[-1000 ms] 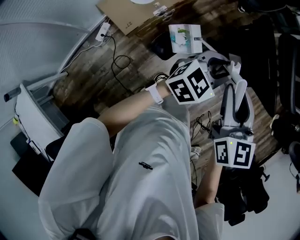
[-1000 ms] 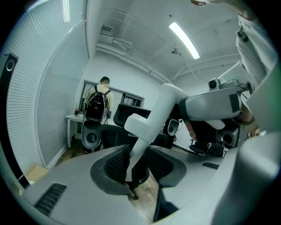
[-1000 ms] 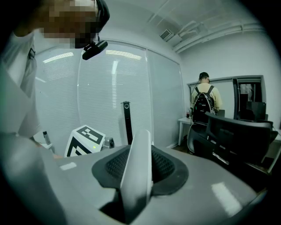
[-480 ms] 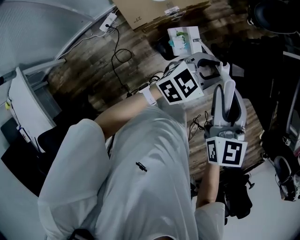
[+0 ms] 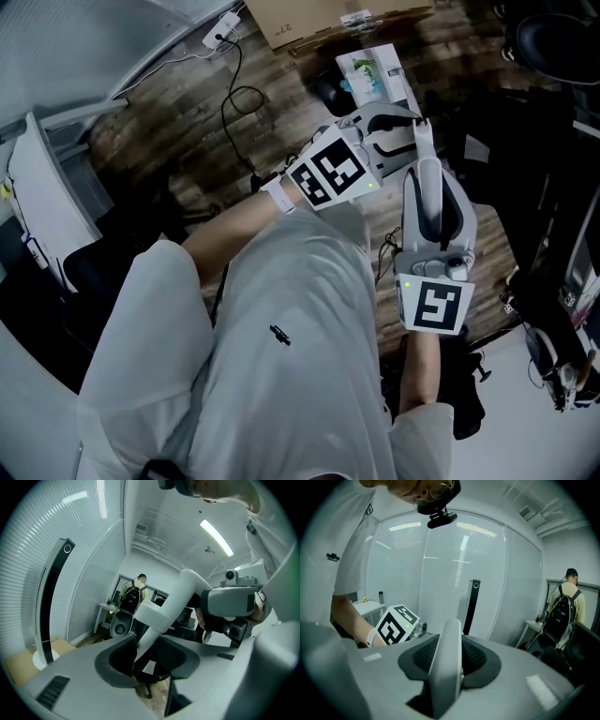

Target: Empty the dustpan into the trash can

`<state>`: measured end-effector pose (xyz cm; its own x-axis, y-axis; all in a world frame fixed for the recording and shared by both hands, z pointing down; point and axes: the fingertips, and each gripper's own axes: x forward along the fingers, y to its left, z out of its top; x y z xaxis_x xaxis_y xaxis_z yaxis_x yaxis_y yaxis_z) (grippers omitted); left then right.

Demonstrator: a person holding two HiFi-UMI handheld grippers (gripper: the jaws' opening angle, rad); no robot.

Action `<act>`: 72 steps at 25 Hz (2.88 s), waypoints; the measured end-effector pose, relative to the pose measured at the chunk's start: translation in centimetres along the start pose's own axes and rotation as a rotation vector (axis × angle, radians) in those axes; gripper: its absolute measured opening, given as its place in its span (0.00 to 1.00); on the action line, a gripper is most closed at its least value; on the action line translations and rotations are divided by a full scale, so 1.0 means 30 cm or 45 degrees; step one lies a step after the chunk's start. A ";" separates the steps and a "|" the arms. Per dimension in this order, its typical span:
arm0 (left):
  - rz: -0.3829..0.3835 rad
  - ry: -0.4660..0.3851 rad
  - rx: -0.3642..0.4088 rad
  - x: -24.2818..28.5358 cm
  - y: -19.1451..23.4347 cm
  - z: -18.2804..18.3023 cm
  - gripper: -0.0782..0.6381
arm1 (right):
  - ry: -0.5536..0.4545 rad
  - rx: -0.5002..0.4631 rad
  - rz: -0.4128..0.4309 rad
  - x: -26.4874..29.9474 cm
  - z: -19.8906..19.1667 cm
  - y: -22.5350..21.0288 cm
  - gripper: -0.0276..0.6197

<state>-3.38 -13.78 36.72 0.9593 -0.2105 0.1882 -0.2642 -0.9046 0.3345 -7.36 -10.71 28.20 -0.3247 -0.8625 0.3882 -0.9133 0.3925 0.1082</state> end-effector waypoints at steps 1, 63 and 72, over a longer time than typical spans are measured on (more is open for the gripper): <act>0.008 -0.006 -0.004 -0.011 0.000 -0.004 0.30 | -0.006 -0.016 0.010 0.002 0.003 0.014 0.24; 0.215 -0.089 0.021 -0.245 -0.052 0.009 0.30 | -0.056 -0.430 0.261 -0.083 0.024 0.261 0.24; 0.176 -0.103 0.044 -0.223 -0.068 0.054 0.30 | -0.068 -0.431 0.216 -0.098 0.061 0.232 0.24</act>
<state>-9.10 -11.14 33.28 0.9193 -0.3619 0.1549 -0.3921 -0.8769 0.2782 -13.22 -6.03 26.16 -0.4847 -0.7883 0.3790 -0.7156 0.6066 0.3464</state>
